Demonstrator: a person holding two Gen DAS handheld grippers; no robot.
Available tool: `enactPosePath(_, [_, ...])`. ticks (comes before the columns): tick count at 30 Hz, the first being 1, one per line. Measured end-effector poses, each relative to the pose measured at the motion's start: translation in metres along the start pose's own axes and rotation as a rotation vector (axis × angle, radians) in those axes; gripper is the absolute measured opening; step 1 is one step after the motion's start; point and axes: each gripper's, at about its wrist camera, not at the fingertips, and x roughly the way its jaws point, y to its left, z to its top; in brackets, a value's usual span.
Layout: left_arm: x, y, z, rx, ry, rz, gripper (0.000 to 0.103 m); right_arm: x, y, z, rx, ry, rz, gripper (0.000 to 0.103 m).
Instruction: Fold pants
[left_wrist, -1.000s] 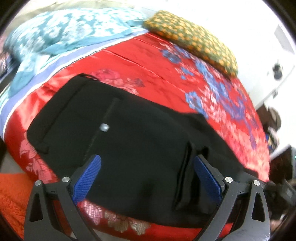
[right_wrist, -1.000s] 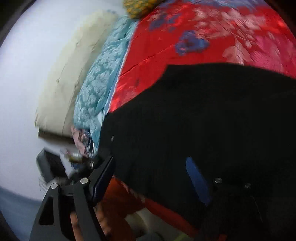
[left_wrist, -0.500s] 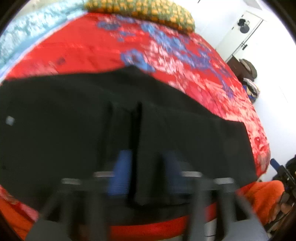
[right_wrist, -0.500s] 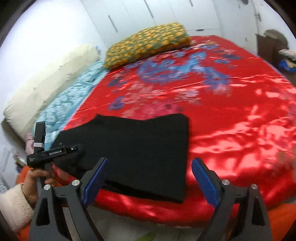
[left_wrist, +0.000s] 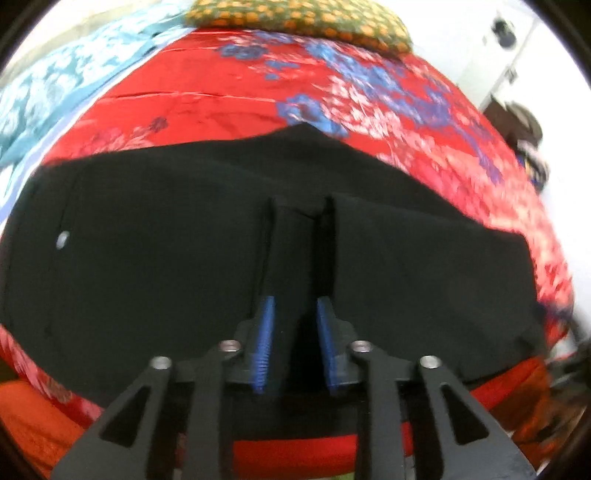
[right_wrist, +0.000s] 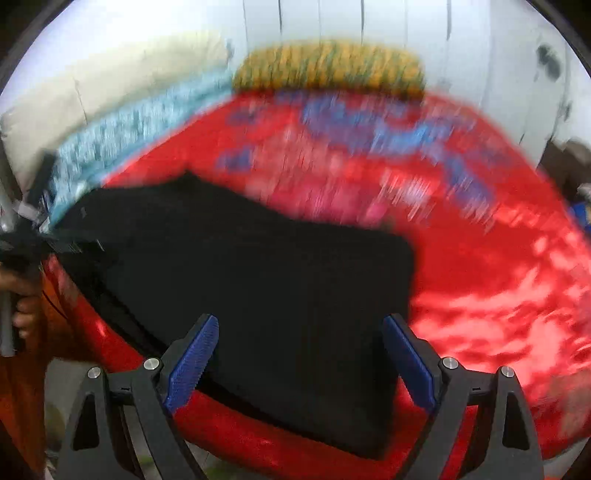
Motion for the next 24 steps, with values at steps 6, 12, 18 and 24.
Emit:
enactPosePath(6, [-0.043, 0.02, 0.004, -0.119, -0.207, -0.008, 0.078, 0.017, 0.002, -0.013, 0.003, 0.04, 0.004, 0.097])
enactPosePath(12, [-0.04, -0.057, 0.001, 0.196, -0.275, -0.098, 0.085, 0.018, 0.006, -0.014, 0.003, 0.024, -0.017, 0.102])
enactPosePath(18, [0.025, -0.08, -0.011, 0.318, -0.062, 0.012, 0.085, 0.017, 0.009, -0.016, 0.002, 0.015, -0.033, 0.103])
enactPosePath(24, [0.032, -0.061, -0.011, 0.248, -0.026, 0.0, 0.096, 0.014, 0.014, -0.018, -0.019, -0.003, -0.062, 0.103])
